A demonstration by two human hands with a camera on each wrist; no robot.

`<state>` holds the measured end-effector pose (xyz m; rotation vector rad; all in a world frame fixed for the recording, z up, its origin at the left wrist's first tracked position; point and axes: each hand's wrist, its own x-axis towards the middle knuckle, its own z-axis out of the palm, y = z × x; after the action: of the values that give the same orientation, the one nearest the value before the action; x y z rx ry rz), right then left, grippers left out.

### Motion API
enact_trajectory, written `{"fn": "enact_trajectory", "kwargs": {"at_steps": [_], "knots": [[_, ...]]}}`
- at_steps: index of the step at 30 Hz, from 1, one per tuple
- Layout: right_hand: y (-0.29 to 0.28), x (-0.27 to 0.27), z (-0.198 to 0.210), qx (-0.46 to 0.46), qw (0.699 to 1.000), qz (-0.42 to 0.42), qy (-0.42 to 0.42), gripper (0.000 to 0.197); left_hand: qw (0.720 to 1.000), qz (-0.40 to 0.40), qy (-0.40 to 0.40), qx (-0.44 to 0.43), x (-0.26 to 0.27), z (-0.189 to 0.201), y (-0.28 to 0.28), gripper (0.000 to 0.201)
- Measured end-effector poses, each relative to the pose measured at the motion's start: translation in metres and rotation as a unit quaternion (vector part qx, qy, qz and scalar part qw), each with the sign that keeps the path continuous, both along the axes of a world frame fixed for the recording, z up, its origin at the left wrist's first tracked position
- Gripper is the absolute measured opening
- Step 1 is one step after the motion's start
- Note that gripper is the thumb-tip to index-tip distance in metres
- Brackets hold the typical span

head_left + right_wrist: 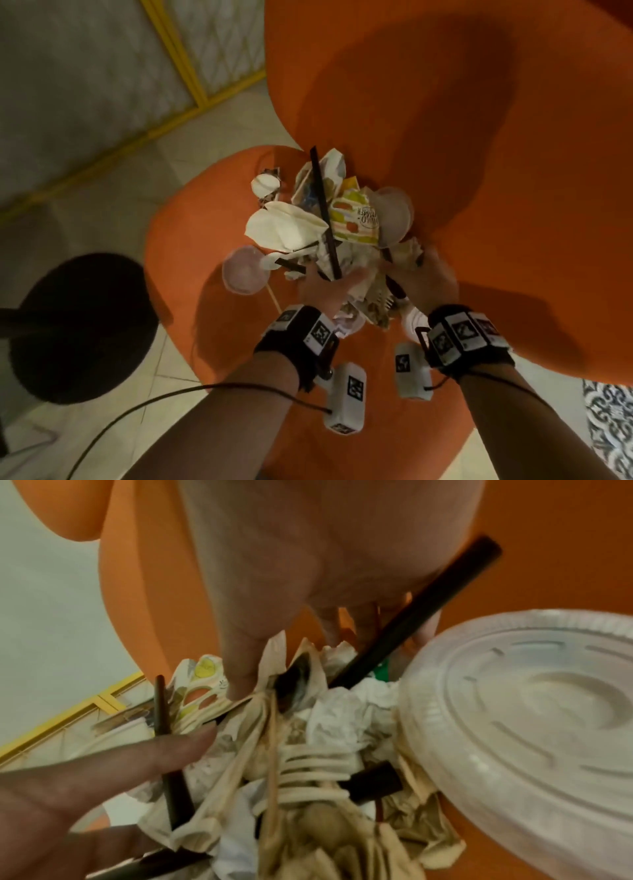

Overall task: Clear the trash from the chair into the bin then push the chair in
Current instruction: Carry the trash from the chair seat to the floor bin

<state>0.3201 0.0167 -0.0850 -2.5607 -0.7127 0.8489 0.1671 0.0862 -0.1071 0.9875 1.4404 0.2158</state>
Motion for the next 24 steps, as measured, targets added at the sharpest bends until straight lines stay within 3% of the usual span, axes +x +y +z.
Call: {"fn": "enact_trajectory", "kwargs": {"at_steps": [3,9,14,24], "knots": [[0.003,-0.001,-0.002,-0.010,1.000,0.017,0.008,0.110,0.999,0.020,0.005,-0.030,0.003,0.010,-0.002,0.128],[0.001,-0.009,-0.002,-0.028,0.997,-0.015,0.065,0.102,0.997,0.063,-0.042,-0.023,0.002,0.009,-0.007,0.063],[0.002,-0.011,-0.003,-0.039,0.994,-0.008,0.104,0.125,0.994,0.086,-0.072,-0.006,-0.002,0.004,-0.012,0.066],[-0.011,-0.013,-0.012,0.031,0.981,-0.061,0.184,0.125,0.991,0.065,-0.085,0.076,-0.014,-0.002,-0.009,0.052]]}}
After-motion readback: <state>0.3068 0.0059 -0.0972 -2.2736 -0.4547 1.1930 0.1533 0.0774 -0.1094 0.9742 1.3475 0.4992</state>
